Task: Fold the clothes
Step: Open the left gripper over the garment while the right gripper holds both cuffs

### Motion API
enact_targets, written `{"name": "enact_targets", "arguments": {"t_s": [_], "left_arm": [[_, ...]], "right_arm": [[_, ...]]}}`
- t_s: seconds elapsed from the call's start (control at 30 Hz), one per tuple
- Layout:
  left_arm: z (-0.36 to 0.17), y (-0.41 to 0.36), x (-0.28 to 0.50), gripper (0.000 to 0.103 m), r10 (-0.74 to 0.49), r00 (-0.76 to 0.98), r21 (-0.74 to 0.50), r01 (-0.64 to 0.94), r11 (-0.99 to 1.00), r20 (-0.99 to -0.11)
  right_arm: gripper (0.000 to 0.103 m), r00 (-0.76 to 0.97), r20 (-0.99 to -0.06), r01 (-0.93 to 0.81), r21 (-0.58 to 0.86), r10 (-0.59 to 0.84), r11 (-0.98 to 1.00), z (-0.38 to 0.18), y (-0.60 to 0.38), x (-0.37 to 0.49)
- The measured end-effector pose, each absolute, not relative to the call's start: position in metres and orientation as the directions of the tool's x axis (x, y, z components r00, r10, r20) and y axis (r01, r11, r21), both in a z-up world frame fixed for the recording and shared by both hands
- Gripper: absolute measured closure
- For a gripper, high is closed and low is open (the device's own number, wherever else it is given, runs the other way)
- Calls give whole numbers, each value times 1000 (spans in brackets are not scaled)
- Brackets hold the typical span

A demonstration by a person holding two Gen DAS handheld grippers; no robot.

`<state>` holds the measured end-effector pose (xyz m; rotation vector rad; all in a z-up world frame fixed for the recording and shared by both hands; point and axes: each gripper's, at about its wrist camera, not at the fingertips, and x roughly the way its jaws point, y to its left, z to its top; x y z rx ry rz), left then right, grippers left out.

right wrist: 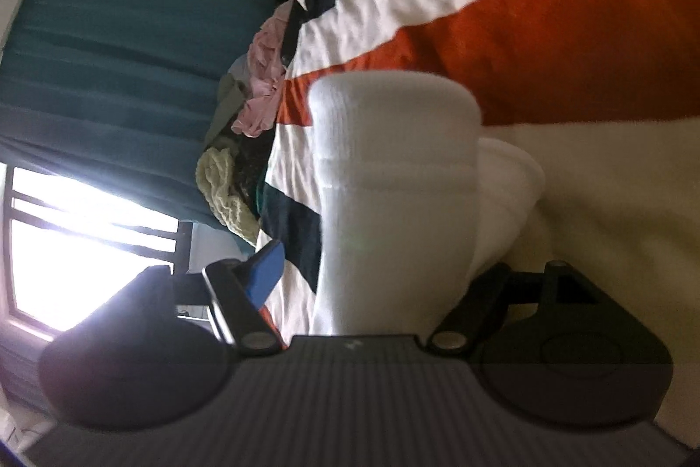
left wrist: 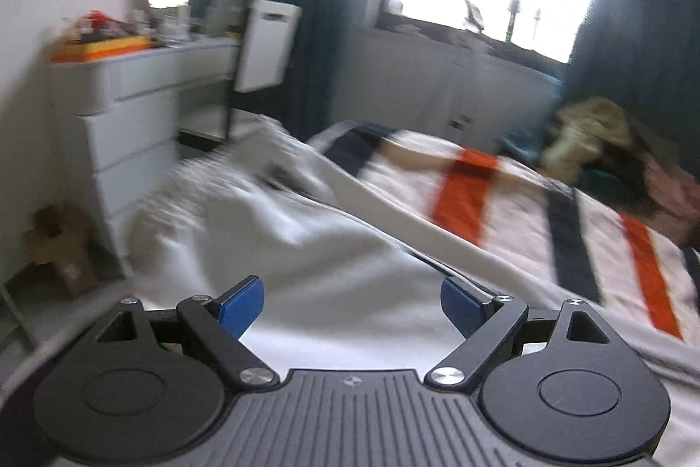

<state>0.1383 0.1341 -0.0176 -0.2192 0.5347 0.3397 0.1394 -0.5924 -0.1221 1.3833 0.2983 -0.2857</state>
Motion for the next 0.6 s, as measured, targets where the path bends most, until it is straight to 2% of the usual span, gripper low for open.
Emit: {"name": "enact_targets", "arguments": {"t_s": [0.1, 0.17, 0.27, 0.37, 0.5, 0.6], "left_arm": [[-37, 100, 145, 13, 145, 818, -157, -275, 948, -556], [-45, 81, 150, 14, 125, 822, -122, -229, 966, -555], [-55, 58, 157, 13, 97, 825, -72, -164, 984, -557], [-64, 43, 163, 13, 74, 824, -26, -107, 994, -562], [-81, 36, 163, 13, 106, 780, 52, -94, 994, -616], [-90, 34, 165, 12, 117, 754, 83, -83, 993, -646]], "right_arm": [[28, 907, -421, 413, 896, 12, 163, -127, -593, 143], [29, 893, -448, 436, 886, 48, 157, -133, -594, 145], [29, 896, -441, 431, 891, 48, 142, -136, -595, 143], [28, 912, -409, 400, 904, 34, 148, -133, -597, 141], [27, 947, -321, 317, 941, 11, 119, -128, -599, 134], [27, 949, -314, 313, 947, -2, 77, -133, -600, 129]]}}
